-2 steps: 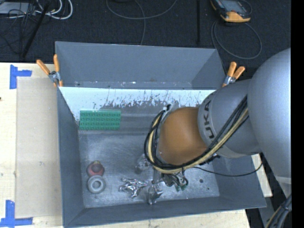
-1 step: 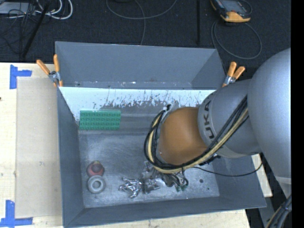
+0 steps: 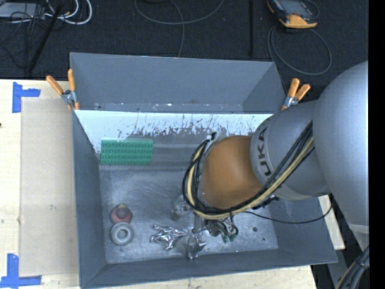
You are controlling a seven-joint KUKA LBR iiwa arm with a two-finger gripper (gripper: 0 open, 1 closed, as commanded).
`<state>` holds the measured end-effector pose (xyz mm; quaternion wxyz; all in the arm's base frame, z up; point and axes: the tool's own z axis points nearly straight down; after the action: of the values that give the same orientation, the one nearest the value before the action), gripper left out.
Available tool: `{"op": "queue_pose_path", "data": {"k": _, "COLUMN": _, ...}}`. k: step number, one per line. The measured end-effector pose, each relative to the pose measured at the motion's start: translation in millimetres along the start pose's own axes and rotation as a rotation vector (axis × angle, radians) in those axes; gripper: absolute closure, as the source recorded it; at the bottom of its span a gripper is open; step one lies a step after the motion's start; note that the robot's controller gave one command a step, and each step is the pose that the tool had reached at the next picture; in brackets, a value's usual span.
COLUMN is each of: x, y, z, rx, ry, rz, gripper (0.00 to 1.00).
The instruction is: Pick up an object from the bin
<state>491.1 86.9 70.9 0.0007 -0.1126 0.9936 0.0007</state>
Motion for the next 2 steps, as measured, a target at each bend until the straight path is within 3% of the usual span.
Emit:
{"op": "queue_pose_path", "data": {"k": 1, "x": 1.0, "y": 0.4, "z": -0.6, "rx": 0.000, "ry": 0.005, "rz": 0.000, "gripper": 1.00}}
{"op": "queue_pose_path", "data": {"k": 2, "x": 0.0, "y": 0.0, "z": 0.0, "rx": 0.000, "ry": 0.000, "rz": 0.001, "gripper": 0.00}}
